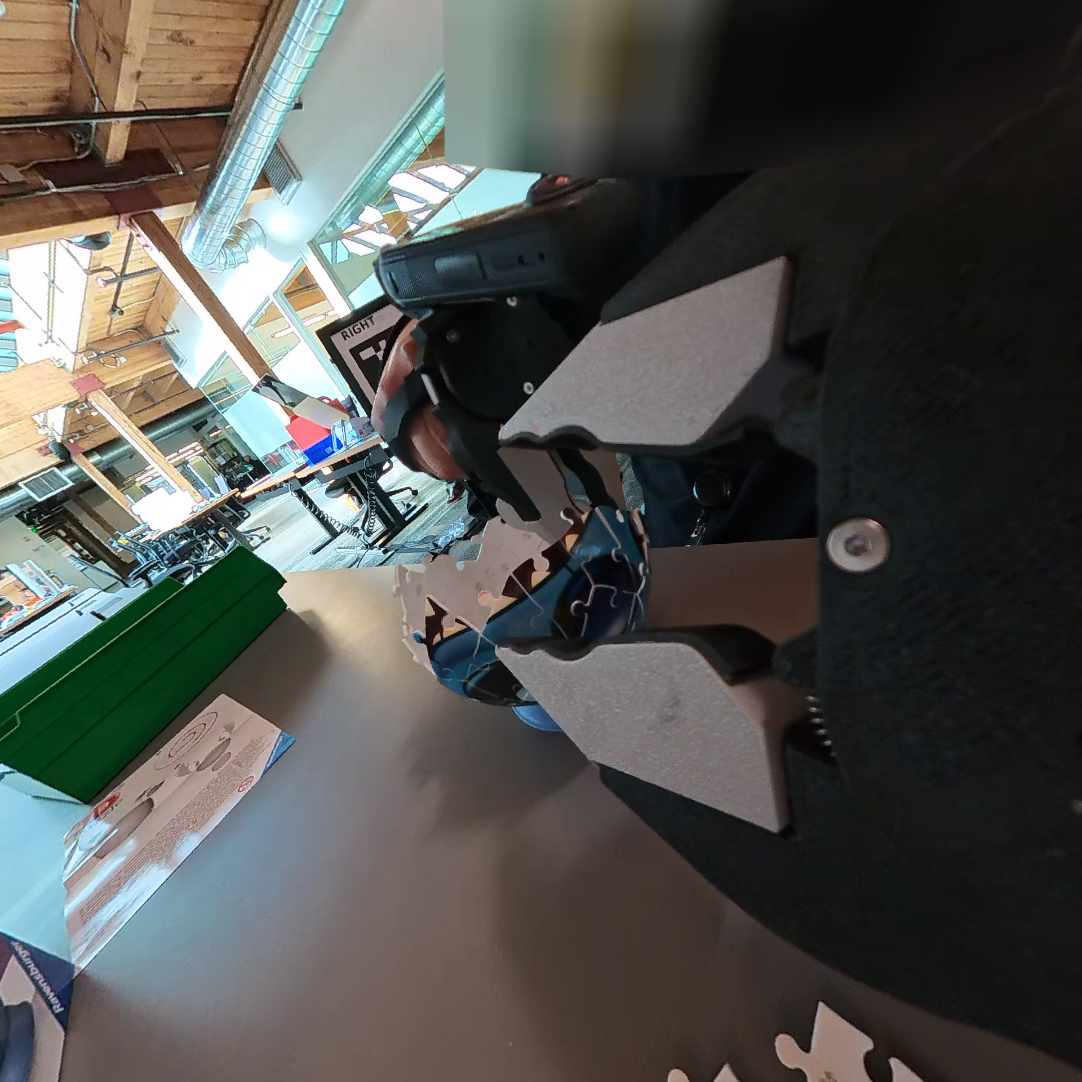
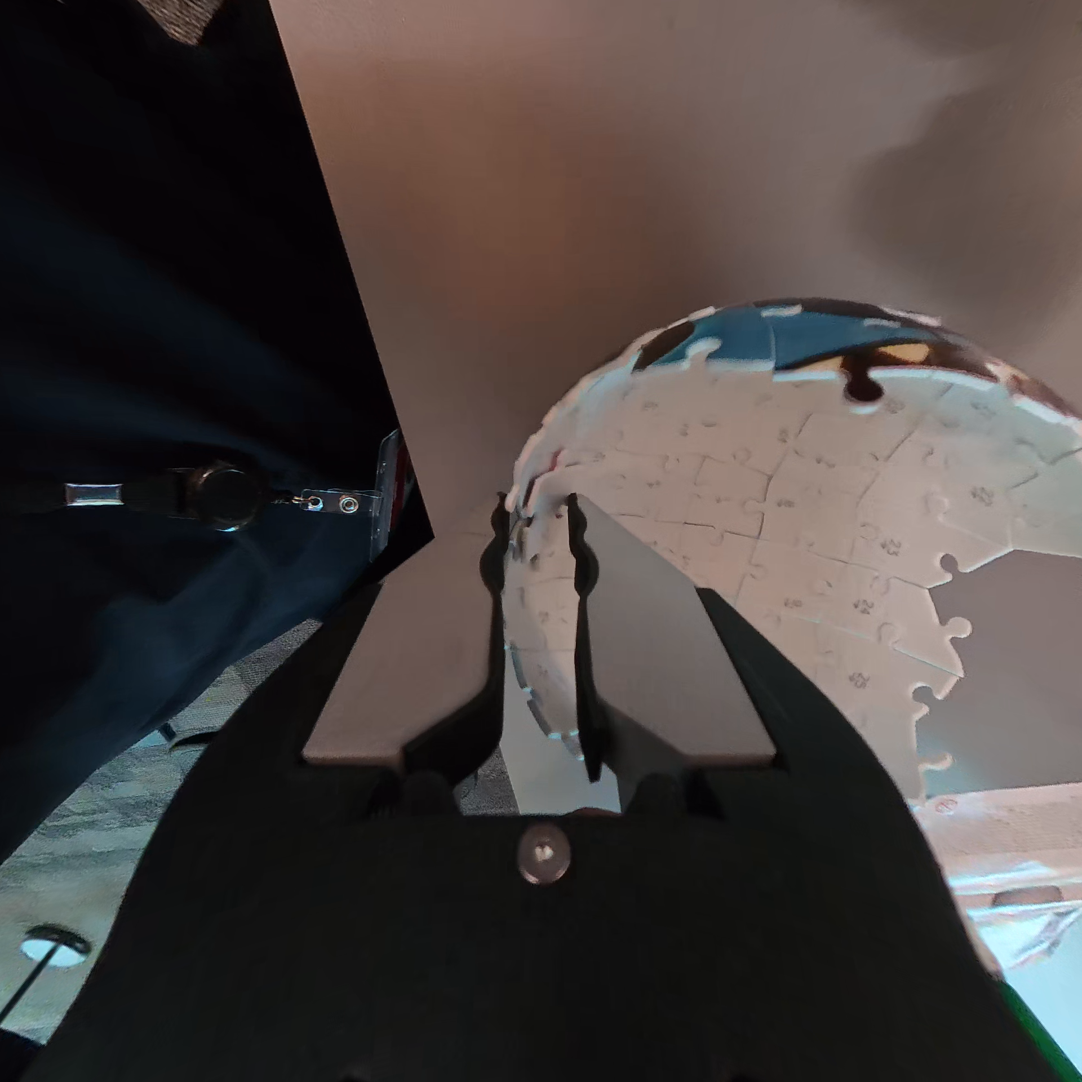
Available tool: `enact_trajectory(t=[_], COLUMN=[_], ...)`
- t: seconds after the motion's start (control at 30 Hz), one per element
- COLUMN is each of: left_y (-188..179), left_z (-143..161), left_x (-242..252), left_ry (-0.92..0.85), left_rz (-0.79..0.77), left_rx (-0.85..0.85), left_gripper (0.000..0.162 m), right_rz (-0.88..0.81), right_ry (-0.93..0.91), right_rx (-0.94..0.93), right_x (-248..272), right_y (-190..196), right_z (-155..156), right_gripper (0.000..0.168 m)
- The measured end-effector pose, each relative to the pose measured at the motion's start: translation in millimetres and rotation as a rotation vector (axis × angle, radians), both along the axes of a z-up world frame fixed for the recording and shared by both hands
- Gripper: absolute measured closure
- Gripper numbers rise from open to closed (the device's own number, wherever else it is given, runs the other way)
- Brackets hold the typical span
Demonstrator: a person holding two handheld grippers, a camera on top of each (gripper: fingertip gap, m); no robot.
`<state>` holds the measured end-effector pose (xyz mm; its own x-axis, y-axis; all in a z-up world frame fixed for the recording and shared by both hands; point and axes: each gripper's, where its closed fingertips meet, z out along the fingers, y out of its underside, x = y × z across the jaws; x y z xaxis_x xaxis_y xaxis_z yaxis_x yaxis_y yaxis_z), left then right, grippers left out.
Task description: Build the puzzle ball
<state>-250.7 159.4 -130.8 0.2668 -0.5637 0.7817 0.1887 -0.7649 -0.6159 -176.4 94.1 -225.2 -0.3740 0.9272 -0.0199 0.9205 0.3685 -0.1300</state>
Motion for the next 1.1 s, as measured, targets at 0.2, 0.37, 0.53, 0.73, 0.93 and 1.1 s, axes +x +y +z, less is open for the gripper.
enact_trajectory(t=[0.2,0.37,0.53,0.73,0.93,1.1], left_y=[-0.2,-0.7,-6.2,-7.9,-7.3,-8.9], left_z=[-1.1,-1.3,-0.5,-3.3,-6.8,-8.1], left_x=[1.0,1.6,6.5,10.6,12.0,14.7], left_ry=[0.004,0.003,0.000,0.021,0.035,0.041], left_rz=[-0.003,-0.007,-0.039,-0.053,-0.053,-0.062], left_rx=[-0.002,-0.002,0.011,0.013,0.006,0.003], left_gripper=[0.100,0.100,0.093,0.092,0.093,0.093], right_rz=[-0.019,-0.007,0.008,-0.003,-0.048,-0.134], right_ry=[0.040,0.060,0.093,0.127,0.130,0.073], right_rx=[-0.092,-0.098,-0.092,-0.131,-0.104,-0.085], right_x=[-3.4,-4.5,-5.8,-6.3,-7.0,-7.3], right_y=[-6.3,-8.0,-10.4,-14.3,-0.6,8.4], right_z=[7.9,11.5,16.4,23.5,25.5,16.8], right_gripper=[0.154,0.155,0.157,0.151,0.140,0.101])
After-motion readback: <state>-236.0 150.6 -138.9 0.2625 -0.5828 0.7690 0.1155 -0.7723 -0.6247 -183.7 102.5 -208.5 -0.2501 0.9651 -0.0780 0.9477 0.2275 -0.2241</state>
